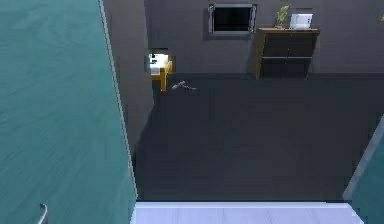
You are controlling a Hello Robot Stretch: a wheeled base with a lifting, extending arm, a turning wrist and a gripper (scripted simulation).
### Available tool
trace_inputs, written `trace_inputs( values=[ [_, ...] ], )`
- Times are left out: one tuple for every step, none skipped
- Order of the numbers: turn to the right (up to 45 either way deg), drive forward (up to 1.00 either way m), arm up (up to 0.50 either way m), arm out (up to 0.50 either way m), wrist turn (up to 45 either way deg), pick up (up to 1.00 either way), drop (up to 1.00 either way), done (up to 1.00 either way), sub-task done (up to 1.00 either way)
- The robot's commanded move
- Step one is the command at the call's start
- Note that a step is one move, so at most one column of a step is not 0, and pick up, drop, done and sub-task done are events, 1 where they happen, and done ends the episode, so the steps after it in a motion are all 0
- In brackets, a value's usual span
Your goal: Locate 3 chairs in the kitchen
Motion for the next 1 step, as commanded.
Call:
trace_inputs(
  values=[
    [24.0,0.0,0.0,0.0,0.0,0.0,0.0,0.0,0.0]
  ],
)
